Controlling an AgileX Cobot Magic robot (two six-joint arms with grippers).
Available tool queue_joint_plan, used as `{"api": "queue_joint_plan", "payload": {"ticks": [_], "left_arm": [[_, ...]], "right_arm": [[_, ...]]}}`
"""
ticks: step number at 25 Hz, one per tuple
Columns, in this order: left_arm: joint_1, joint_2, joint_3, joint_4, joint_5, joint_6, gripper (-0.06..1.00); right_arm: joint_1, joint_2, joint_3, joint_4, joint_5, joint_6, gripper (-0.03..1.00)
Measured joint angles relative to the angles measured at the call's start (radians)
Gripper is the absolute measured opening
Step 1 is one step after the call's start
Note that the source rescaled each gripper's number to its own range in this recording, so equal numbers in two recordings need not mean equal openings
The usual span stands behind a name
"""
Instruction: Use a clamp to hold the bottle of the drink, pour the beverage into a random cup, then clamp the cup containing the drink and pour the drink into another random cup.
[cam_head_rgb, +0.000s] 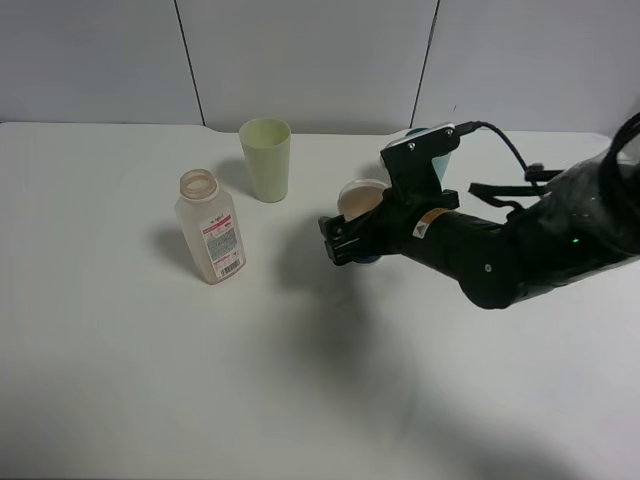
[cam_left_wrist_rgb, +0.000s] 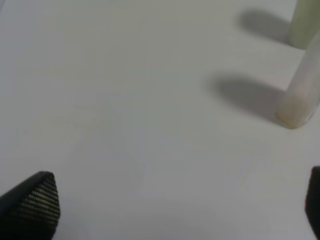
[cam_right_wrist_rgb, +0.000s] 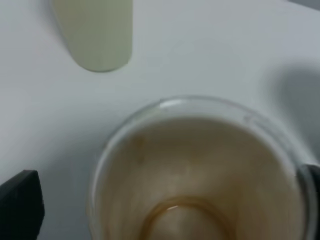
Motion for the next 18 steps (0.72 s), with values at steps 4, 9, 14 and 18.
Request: {"api": "queue_joint_plan", "payload": {"ticks": [4,9,14,18], "left_arm": [[0.0,0.0,0.0,0.0,0.0,0.0,1.0],[0.0,0.0,0.0,0.0,0.0,0.0,1.0],[0.0,0.0,0.0,0.0,0.0,0.0,1.0],[0.0,0.0,0.0,0.0,0.0,0.0,1.0]], "right_arm": [[0.0,-0.147,0.001,0.044,0.122,-0.036,0.99],[-0.025,-0.313,0.002,0.054,0.185,-0.041,0.99],[-0.141,-0.454,0.002,0.028,0.231,-0.053,0.99],[-0.235,-0.516,0.002,-0.017,0.263,-0.06,0.99]]}}
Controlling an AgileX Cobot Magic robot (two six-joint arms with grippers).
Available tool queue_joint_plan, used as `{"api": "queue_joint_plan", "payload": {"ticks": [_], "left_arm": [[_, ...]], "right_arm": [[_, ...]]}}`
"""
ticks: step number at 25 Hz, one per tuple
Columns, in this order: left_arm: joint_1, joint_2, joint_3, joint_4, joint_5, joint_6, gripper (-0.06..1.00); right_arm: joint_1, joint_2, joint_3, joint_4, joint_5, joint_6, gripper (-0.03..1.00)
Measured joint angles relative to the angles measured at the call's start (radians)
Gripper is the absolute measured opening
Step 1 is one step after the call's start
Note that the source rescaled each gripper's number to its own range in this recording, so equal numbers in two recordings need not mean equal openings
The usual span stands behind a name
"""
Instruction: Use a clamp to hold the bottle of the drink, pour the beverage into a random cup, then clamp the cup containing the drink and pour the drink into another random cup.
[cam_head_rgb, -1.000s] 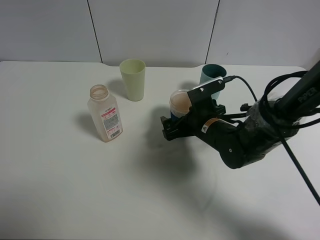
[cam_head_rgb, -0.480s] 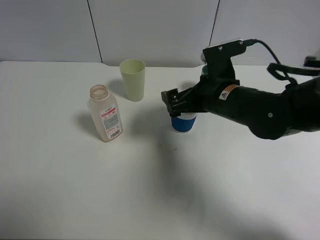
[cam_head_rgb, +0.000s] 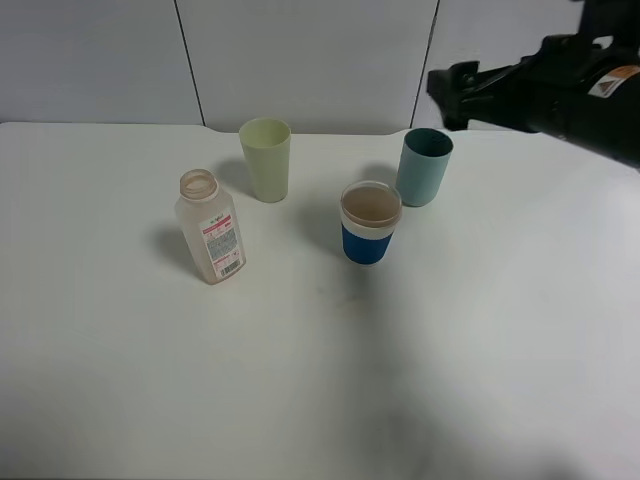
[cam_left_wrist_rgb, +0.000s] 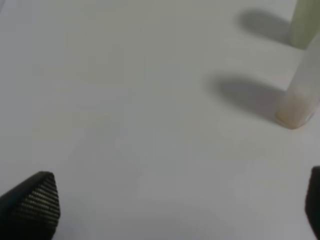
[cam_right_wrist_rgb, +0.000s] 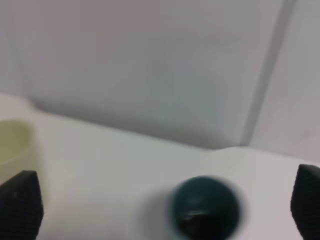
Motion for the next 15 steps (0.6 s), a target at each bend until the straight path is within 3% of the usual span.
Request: {"api": "queue_joint_plan", "payload": {"ticks": [4,7,11,15], "left_arm": [[0.0,0.0,0.0,0.0,0.0,0.0,1.0],[0.0,0.0,0.0,0.0,0.0,0.0,1.0],[0.0,0.0,0.0,0.0,0.0,0.0,1.0],[0.0,0.0,0.0,0.0,0.0,0.0,1.0]], "right_arm": [[-0.167,-0.099,0.0,-0.052,0.069,0.008,0.99],[-0.329,-0.219,0.0,-0.105,0.196,0.059,0.99],[-0.461,-0.359,0.0,-0.137,0.342,0.087,1.0],[-0.527,-0.508,0.0,-0.146,0.508,0.095,1.0]]}}
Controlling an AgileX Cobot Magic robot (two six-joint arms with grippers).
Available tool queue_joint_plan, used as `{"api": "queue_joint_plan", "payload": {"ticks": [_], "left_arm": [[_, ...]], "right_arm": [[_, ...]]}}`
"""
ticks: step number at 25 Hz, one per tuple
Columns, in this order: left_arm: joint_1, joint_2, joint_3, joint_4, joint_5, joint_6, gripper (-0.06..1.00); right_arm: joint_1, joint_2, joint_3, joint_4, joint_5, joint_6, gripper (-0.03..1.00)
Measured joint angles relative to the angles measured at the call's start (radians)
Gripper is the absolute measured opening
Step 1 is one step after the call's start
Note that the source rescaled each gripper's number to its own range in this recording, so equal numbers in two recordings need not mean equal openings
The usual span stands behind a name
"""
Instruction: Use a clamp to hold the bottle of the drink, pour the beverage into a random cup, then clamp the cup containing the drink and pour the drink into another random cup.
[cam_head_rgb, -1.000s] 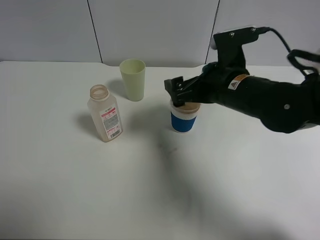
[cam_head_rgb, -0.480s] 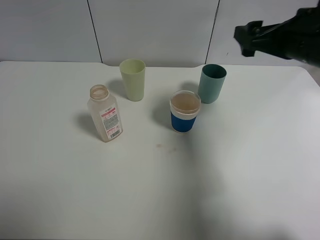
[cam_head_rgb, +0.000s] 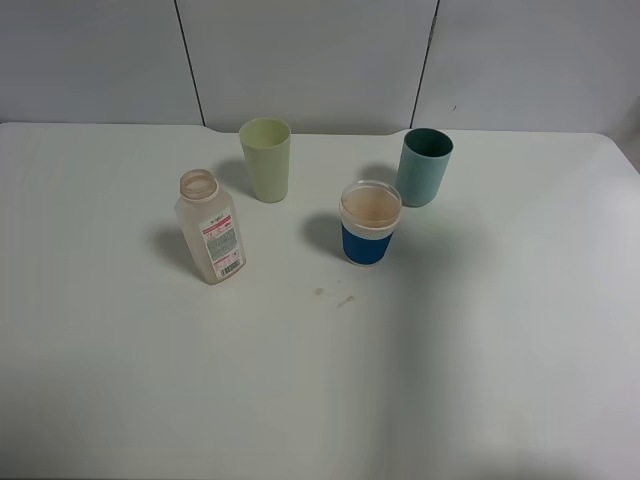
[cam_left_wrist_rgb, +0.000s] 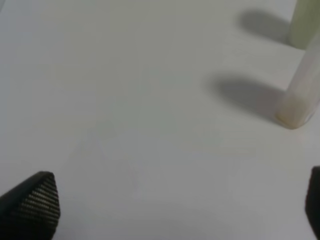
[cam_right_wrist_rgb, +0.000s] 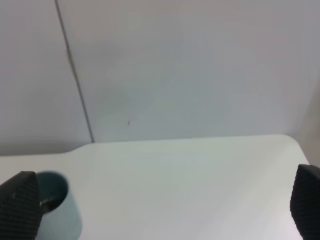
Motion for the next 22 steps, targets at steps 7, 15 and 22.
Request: {"api": "queue_joint_plan", "payload": {"ticks": [7,15,22], "left_arm": [[0.0,0.0,0.0,0.0,0.0,0.0,1.0],[0.0,0.0,0.0,0.0,0.0,0.0,1.0],[0.0,0.0,0.0,0.0,0.0,0.0,1.0]], "right_arm": [[-0.006,-0.276,0.0,-0.053,0.324,0.014,1.0],[-0.006,-0.542,0.0,-0.108,0.654,0.086,1.0],[-0.006,-0.781,0.0,-0.132,0.925,0.128,1.0]]}}
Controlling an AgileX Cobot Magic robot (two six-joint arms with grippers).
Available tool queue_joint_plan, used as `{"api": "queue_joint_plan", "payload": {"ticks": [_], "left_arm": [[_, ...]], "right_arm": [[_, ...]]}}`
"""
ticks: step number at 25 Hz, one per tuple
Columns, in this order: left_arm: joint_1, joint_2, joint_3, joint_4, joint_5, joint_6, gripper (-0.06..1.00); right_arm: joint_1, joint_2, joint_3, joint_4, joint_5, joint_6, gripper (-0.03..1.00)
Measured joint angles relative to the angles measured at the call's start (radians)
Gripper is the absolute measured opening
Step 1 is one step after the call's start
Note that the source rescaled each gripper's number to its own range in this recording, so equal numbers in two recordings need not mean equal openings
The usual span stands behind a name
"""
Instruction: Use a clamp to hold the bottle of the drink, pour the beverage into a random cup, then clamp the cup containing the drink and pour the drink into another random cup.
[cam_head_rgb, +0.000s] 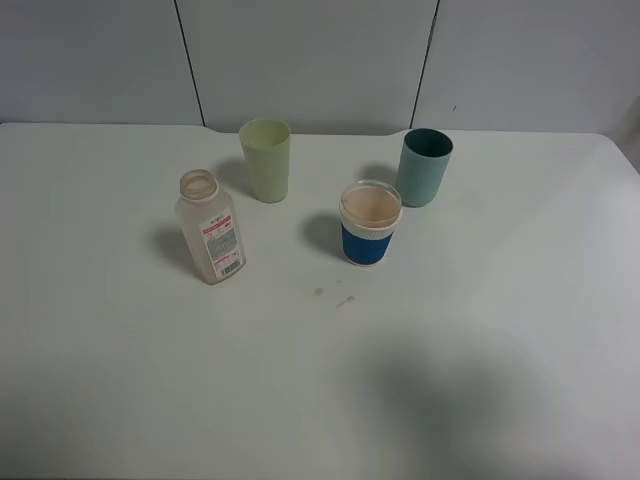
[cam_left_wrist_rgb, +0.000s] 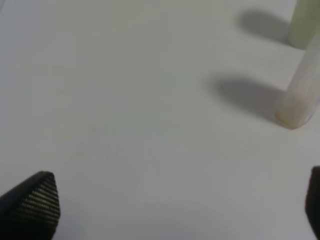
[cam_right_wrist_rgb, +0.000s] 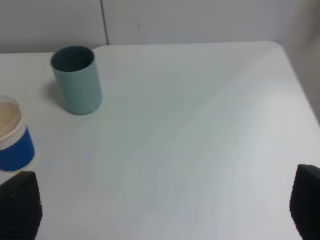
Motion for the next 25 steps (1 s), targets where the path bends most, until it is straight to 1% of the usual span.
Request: {"api": "queue_joint_plan", "payload": {"ticks": [4,9,25], "left_arm": [[0.0,0.0,0.0,0.0,0.0,0.0,1.0],[0.0,0.0,0.0,0.0,0.0,0.0,1.0],[0.0,0.0,0.0,0.0,0.0,0.0,1.0]], "right_arm": [[0.0,-0.043,0.004,-0.052,0.074,0.007,1.0],[0.0,-0.043,0.065,-0.059,0.132,0.011,1.0],[-0.001,-0.043,0.066,-0.077,0.13,0.026,1.0]]}}
